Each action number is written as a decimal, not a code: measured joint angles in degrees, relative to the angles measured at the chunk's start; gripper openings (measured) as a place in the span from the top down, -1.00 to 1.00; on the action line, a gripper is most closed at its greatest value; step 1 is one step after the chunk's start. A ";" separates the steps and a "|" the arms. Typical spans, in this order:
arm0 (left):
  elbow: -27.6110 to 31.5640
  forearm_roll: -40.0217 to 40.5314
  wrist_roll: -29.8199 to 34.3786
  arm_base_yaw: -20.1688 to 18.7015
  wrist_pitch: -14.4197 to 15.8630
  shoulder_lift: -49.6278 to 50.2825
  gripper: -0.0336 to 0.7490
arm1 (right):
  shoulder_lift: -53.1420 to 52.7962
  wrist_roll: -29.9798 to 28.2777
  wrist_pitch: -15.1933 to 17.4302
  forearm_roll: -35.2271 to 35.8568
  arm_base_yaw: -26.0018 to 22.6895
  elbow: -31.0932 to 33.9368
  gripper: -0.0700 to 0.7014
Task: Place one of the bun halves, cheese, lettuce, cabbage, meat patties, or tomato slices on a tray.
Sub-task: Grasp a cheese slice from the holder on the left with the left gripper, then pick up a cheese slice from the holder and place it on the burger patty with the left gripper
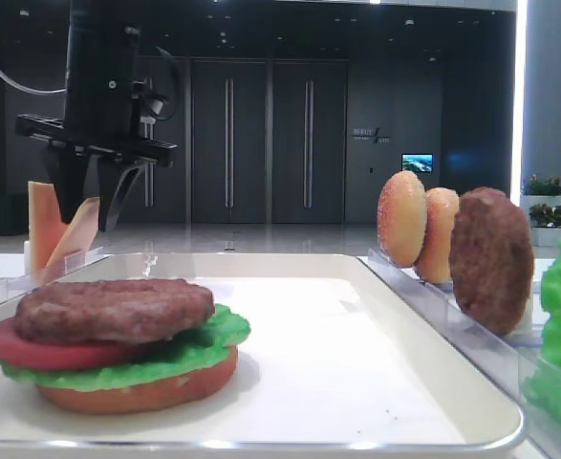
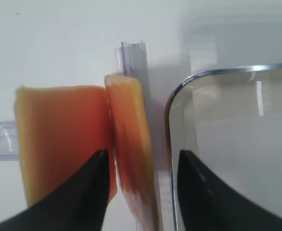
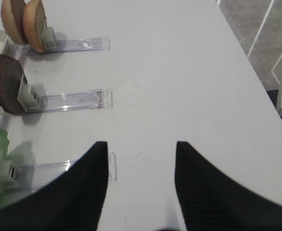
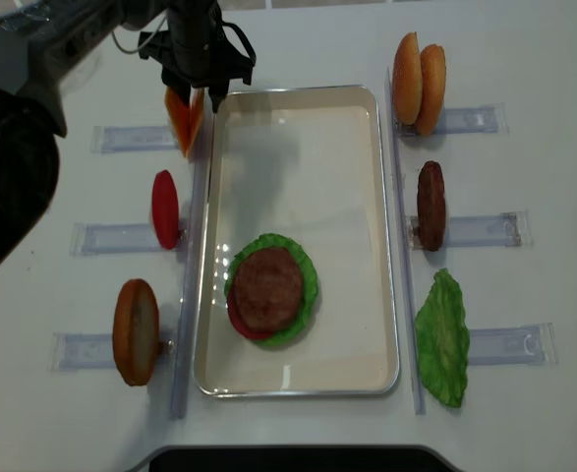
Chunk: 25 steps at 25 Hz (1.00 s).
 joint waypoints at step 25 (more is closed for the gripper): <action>-17.78 -8.75 3.08 0.00 6.43 -2.06 0.85 | 0.00 0.00 0.00 0.00 0.00 0.04 0.02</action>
